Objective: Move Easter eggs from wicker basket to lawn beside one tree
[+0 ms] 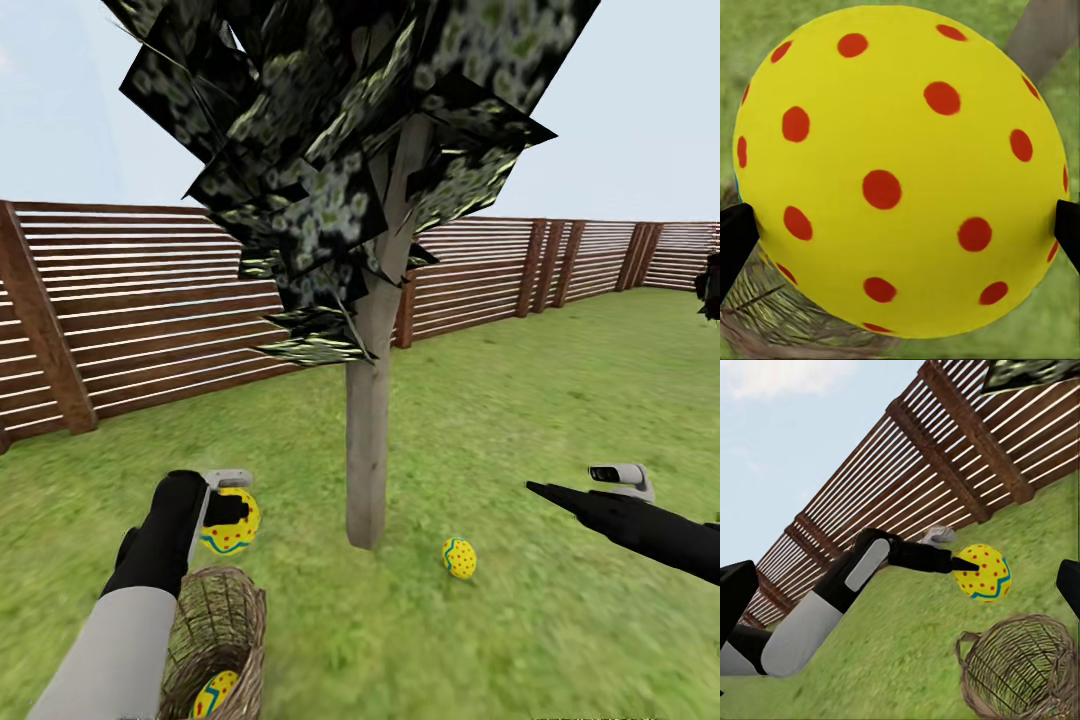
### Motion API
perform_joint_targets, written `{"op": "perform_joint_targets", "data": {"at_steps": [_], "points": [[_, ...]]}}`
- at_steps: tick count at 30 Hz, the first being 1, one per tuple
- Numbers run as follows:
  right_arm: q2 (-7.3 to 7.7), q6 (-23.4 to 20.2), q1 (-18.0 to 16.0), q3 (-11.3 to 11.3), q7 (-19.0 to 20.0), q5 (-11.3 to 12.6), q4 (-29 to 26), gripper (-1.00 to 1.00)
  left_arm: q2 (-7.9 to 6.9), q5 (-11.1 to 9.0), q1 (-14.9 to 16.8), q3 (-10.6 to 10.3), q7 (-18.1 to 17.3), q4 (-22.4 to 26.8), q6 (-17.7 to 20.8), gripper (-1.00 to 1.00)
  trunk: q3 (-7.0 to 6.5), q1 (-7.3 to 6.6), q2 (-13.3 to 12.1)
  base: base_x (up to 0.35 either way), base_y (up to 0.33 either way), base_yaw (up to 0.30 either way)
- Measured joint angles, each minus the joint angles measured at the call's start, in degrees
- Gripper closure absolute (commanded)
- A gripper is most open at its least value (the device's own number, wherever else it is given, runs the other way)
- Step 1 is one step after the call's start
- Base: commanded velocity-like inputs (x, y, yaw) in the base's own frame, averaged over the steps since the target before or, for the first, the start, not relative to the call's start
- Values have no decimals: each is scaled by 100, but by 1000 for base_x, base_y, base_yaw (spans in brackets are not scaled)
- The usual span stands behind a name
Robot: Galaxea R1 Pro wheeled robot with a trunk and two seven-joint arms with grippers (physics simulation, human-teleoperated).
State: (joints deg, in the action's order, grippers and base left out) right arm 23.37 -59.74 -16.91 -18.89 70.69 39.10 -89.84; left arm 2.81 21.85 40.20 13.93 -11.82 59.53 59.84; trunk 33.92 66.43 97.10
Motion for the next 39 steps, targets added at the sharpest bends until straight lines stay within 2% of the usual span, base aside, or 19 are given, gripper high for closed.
{"op": "perform_joint_targets", "data": {"at_steps": [1, 4, 8, 15, 21, 27, 31, 39], "points": [[0, 0, 0, 0, 0, 1, 0, -100, 1, -43, 6, -1, -9, -44, 0, 100, -24, -22, -40, 0, 0, -190], [0, 0, 0, 0, 6, 3, 0, -100, 1, -345, 20, -6, -35, -182, -1, 100, -97, -88, -160, 0, 0, -190], [0, 0, 0, 2, 8, -5, 0, -100, 22, -475, 19, -12, -46, -228, -2, 100, -194, -176, -321, 0, 0, -190], [-1, 0, 0, 8, 6, -14, -1, -100, 70, -521, 12, -30, -258, -238, -2, 100, -257, -199, -362, 0, -14, -189], [0, 0, -1, 9, 1, -16, -4, -100, 69, -517, 4, -292, -307, -245, -4, 100, -294, -198, -362, 0, -220, -188], [-2, 0, -1, 9, 1, -13, -8, -100, 70, -519, 4, -339, -307, -323, -4, 100, -330, -198, -363, 0, -275, -167], [-4, 0, -2, 5, 13, 0, -10, -100, 71, -528, 16, -358, -299, -564, -3, 100, -337, -198, -363, 0, -280, -38], [-9, 0, -2, 3, 20, 6, -10, -100, 80, -531, 19, -363, -294, -641, -3, 100, -339, -200, -363, 69, -287, -4]]}}
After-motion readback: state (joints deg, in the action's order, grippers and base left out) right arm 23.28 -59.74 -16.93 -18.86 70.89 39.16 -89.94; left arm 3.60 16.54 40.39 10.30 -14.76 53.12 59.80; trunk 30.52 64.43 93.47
